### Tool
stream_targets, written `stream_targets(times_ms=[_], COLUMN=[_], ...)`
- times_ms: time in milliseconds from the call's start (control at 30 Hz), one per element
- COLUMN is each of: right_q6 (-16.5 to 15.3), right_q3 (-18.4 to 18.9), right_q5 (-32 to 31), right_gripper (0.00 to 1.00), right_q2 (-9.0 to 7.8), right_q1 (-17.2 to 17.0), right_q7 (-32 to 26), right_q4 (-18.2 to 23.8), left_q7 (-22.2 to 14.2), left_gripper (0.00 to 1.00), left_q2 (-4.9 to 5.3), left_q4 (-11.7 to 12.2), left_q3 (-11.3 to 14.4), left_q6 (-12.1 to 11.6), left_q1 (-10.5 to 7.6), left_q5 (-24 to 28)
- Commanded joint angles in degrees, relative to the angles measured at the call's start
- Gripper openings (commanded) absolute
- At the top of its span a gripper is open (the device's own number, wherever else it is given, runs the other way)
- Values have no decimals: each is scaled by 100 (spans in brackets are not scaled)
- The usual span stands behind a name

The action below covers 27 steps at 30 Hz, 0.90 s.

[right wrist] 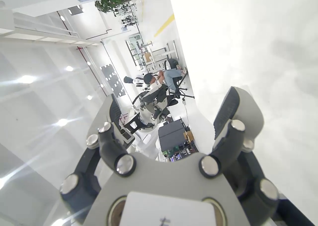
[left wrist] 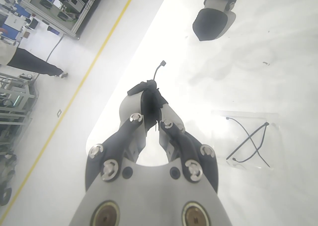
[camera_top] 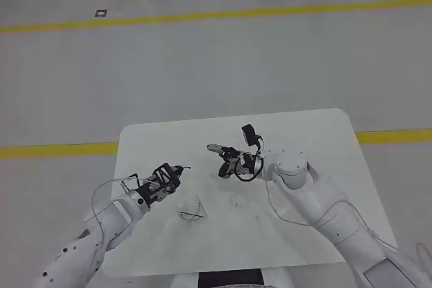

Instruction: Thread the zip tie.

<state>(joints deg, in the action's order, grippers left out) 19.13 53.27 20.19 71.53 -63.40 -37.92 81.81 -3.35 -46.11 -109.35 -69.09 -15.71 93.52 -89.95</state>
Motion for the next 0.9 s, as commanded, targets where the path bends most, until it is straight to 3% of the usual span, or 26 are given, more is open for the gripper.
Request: stream_targets(times_ms=[0,167,300,533,867], right_q6=[0,0,-163,-96,-125], right_q3=[0,0,-26,-294,-394], right_q5=[0,0,665,1217,1272], right_gripper=[100,100,100,100,100], right_q2=[0,0,46,179,222], right_q1=[0,0,-80,236,331], right_q7=[-1,-1,-475,-942,-1007], right_q4=[0,0,-30,-495,-639], left_q7=[0,0,0,0,0], left_gripper=[0,0,0,0,0], left_q2=[0,0,0,0,0], left_q4=[0,0,0,0,0], left_q3=[0,0,0,0,0], left_q6=[0,0,0,0,0], left_q1=[0,0,0,0,0], left_q5=[0,0,0,0,0])
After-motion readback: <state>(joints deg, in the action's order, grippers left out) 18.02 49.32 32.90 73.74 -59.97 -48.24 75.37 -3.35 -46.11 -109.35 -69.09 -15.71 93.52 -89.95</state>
